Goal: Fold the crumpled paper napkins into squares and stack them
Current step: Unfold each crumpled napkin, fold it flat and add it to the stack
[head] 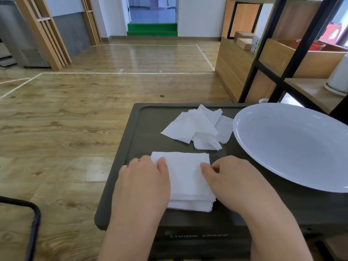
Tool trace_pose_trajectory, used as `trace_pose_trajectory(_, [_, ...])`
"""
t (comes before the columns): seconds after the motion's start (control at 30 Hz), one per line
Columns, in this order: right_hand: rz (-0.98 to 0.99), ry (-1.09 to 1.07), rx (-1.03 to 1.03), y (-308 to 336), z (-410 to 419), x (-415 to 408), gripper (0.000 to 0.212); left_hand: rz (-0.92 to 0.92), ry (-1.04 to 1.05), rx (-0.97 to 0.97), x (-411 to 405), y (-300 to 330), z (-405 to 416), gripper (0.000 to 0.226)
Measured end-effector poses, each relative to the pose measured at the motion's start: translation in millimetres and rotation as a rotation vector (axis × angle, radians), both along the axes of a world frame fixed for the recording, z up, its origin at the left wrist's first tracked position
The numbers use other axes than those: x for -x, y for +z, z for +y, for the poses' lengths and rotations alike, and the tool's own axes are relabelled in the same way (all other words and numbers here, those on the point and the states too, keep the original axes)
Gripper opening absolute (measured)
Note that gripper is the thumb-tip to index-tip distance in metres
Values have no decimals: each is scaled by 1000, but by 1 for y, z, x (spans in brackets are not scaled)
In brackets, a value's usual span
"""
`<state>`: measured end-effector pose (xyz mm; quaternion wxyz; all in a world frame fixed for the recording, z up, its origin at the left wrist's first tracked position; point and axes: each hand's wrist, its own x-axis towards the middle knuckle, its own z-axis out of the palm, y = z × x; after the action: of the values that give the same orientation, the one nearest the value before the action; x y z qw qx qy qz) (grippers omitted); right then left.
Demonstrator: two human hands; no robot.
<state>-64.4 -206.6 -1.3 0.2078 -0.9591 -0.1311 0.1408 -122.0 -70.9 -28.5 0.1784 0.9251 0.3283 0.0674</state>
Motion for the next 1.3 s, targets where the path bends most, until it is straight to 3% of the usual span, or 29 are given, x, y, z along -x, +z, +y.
trace_pose_trajectory(0.17, [-207, -273, -212, -8, -4, -33, 12, -52, 11, 72, 4, -4, 16, 49])
trace_pose_trajectory(0.37, [-263, -286, -174, -12, 0, -48, 24, -112, 24, 96, 6, 0, 21, 52])
trace_pose_trajectory(0.6, [-377, -45, -38, 6, 21, -67, 30, -223, 49, 141, 8, 3, 25, 49])
trace_pose_trajectory(0.8, [-452, 514, 218, 4, 66, -83, 34, -254, 82, 189, 14, 13, 29, 50])
trace_pose_trajectory(1.0, [-492, 488, 513, -19, 92, -99, 25, -283, 50, 189, 18, 19, 28, 52])
trace_pose_trajectory(1.13, [-531, 444, 560, -16, 100, -102, 14, -296, 48, 182, 19, 18, 31, 53])
trace_pose_trajectory(1.2, [-492, 376, 367, -9, 95, -99, 20, -300, 42, 164, 20, 18, 33, 52])
trace_pose_trajectory(1.3, [-504, 189, -196, 15, 77, -80, 17, -350, 36, 187, 20, 21, 36, 50])
